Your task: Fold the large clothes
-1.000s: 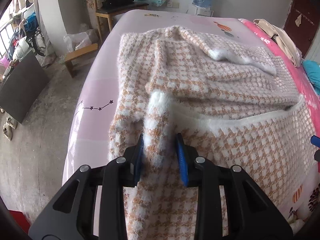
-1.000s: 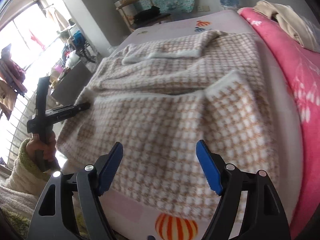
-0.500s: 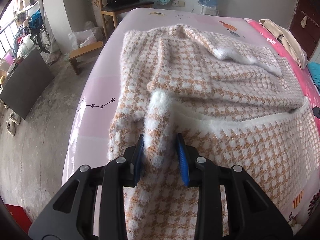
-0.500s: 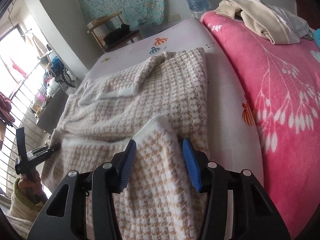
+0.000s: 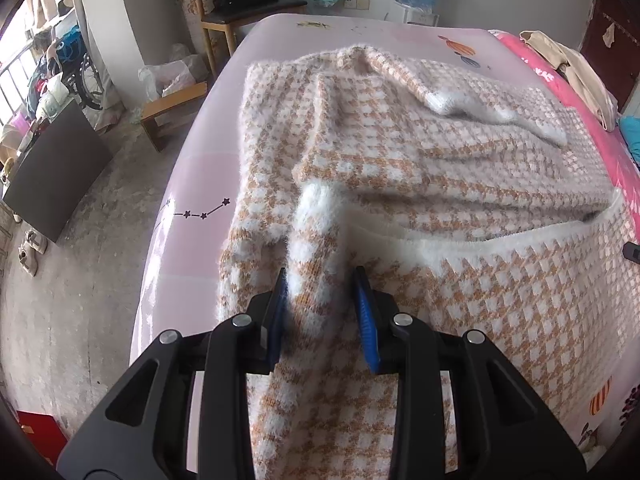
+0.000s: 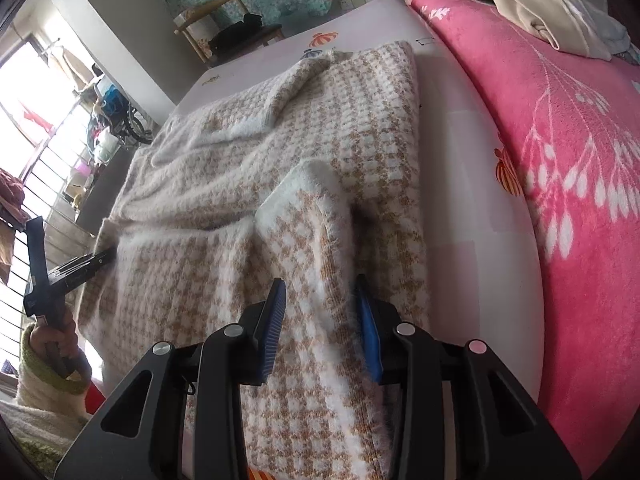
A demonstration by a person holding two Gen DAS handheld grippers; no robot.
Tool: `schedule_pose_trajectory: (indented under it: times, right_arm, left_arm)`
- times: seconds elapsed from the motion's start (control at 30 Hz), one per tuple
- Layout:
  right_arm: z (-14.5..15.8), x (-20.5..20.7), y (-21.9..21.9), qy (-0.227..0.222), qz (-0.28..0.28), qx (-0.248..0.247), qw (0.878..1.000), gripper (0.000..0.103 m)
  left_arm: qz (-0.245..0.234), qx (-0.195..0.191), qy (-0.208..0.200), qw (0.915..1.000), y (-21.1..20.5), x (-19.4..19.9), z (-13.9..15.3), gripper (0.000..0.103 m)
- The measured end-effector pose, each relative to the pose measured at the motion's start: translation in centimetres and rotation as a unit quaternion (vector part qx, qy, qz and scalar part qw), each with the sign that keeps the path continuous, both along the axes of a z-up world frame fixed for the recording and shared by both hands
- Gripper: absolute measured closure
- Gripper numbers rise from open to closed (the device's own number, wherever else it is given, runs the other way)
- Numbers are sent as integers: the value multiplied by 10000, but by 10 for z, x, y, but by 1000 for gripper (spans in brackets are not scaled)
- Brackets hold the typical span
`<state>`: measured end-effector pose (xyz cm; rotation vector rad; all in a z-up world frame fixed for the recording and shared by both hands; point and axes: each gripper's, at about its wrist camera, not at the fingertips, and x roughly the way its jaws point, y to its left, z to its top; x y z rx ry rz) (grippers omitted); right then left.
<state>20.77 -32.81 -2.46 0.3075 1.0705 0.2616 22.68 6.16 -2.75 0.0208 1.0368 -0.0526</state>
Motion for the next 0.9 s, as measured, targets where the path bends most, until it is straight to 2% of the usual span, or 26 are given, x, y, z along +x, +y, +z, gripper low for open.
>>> schedule_pose_trajectory:
  times: [0.17,0.4,0.67,0.9]
  right_arm:
    - [-6,20,10,40,66,-209,9998,75]
    - [1,10,22,-76,146,-633,9979,90]
    - [1,11,30,-79,166,-993,9949,90]
    - [2,11,33,-73,174,-1105,9937,90]
  left_arm:
    - [29,-18,13,10000,0,1,0,72]
    - [36,-24,25,10000,0,0,1,72]
    - [43,-31,32,10000,1,1,1,72]
    - [51,-17,40,10000,1,1,1,72]
